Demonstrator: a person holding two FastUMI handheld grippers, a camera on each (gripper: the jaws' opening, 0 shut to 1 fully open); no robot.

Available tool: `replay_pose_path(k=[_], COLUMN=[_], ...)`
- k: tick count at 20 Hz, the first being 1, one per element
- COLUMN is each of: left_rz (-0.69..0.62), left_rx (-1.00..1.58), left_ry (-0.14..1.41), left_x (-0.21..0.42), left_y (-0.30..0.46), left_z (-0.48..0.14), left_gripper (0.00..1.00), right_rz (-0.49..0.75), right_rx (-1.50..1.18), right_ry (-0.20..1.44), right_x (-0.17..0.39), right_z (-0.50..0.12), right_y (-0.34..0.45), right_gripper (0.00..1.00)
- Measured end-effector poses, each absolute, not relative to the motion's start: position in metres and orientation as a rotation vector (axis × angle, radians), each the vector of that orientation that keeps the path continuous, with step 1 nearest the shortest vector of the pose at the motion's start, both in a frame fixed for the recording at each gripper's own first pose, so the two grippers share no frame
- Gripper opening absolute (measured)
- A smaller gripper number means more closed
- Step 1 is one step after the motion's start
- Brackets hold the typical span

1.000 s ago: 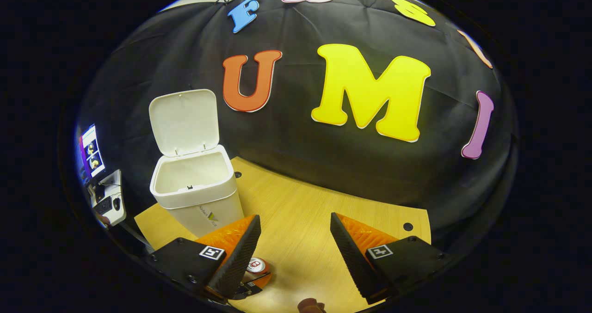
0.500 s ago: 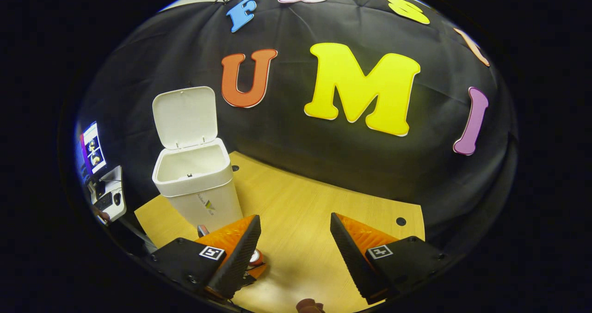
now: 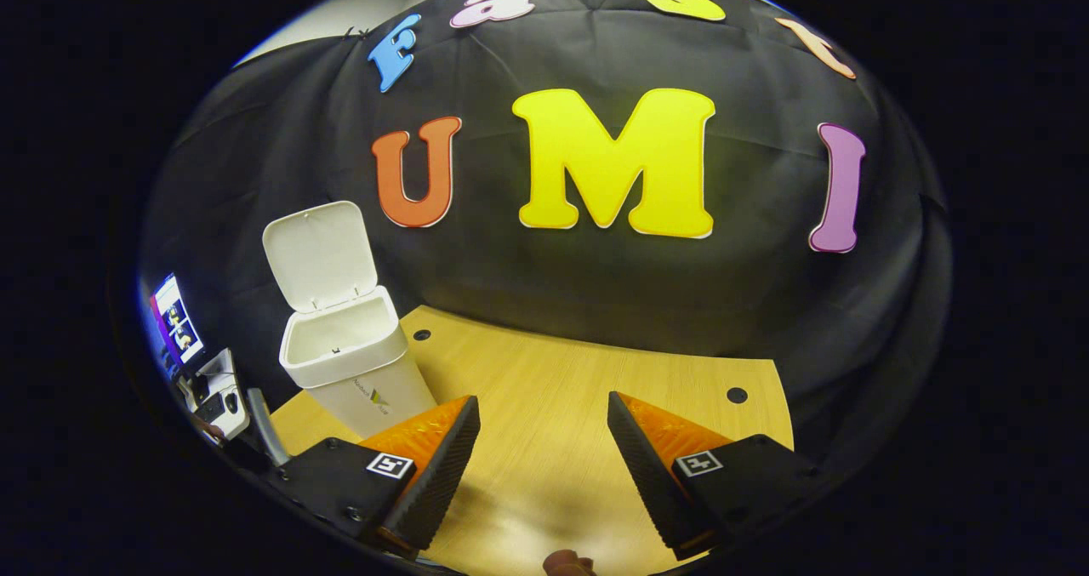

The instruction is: Press the lid of the desktop garbage bin to open it, pick up the crumpled paper on the desktop and throw it into the bin, then pick up the pop can on the desktop and drop it into the bin, and finally close the garbage bin lid.

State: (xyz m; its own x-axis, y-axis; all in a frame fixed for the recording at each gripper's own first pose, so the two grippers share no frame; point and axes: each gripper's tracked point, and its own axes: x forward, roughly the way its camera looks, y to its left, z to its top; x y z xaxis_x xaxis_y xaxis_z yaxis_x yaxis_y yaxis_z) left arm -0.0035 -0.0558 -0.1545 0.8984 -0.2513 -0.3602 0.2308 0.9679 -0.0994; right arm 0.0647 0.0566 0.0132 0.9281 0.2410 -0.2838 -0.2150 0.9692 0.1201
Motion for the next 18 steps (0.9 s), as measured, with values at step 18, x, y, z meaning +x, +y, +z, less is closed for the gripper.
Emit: replay_pose_path(k=[18], left_rz=[0.046], left_rx=[-0.104], left_ry=[0.383], left_x=[0.045], left_y=[0.092], left_z=[-0.001], left_gripper=[0.87], right_rz=[0.207], right_rx=[0.219], right_ry=[0.347], right_x=[0.068], right_z=[-0.016], right_y=[0.030], right_gripper=[0.98])
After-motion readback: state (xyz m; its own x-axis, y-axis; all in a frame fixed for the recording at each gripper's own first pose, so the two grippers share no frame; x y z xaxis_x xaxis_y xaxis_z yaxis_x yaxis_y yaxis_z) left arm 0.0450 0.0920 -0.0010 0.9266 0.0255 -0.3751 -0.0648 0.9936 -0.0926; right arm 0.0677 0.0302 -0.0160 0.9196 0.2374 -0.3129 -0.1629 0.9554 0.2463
